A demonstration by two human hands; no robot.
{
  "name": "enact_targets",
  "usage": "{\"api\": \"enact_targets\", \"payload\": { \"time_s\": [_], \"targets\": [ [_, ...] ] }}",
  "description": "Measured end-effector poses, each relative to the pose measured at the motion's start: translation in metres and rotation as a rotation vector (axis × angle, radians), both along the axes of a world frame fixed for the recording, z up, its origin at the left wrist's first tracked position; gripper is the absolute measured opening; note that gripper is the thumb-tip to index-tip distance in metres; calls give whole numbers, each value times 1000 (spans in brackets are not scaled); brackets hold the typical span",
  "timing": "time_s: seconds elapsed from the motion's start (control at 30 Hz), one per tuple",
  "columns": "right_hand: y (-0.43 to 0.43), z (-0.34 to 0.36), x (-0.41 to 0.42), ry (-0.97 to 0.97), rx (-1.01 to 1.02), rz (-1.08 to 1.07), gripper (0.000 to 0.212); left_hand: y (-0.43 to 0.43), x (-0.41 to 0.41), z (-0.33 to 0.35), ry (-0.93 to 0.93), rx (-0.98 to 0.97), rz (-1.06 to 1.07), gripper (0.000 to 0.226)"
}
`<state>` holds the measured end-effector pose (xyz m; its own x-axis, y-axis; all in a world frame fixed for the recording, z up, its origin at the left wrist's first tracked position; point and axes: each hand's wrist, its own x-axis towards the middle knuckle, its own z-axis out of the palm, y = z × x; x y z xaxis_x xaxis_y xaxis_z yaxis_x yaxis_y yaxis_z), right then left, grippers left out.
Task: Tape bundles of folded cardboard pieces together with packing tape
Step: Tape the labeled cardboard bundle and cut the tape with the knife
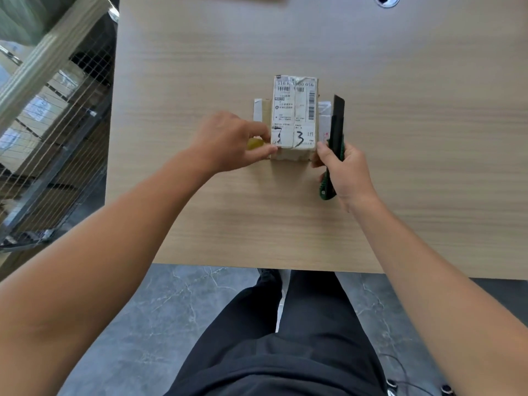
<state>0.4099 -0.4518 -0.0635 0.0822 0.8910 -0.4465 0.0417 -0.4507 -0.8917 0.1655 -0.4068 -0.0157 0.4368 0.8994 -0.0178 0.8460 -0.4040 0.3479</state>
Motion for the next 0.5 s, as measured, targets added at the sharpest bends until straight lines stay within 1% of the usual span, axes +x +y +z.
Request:
{"api": "enact_targets", "payload": {
  "time_s": [0.07,0.13,0.23,0.37,0.43,0.5],
  "targets": [
    [4,-4,1,-48,61,39,21,4,3,-2,8,56,-26,37],
    [5,-7,3,-40,145,91,18,7,8,-5,32,110,-40,44],
    [5,-12,6,-16,261,113,21,8,14,-12,45,186,-25,43],
    [10,-20,8,-34,395,139,23,12,19,-21,27,204,20,46],
    [15,-24,8,-41,422,147,27,15,20,-22,14,213,30,46],
    [24,-27,8,-18,372,144,34,19,21,-21,-11,216,15,45]
  ]
}}
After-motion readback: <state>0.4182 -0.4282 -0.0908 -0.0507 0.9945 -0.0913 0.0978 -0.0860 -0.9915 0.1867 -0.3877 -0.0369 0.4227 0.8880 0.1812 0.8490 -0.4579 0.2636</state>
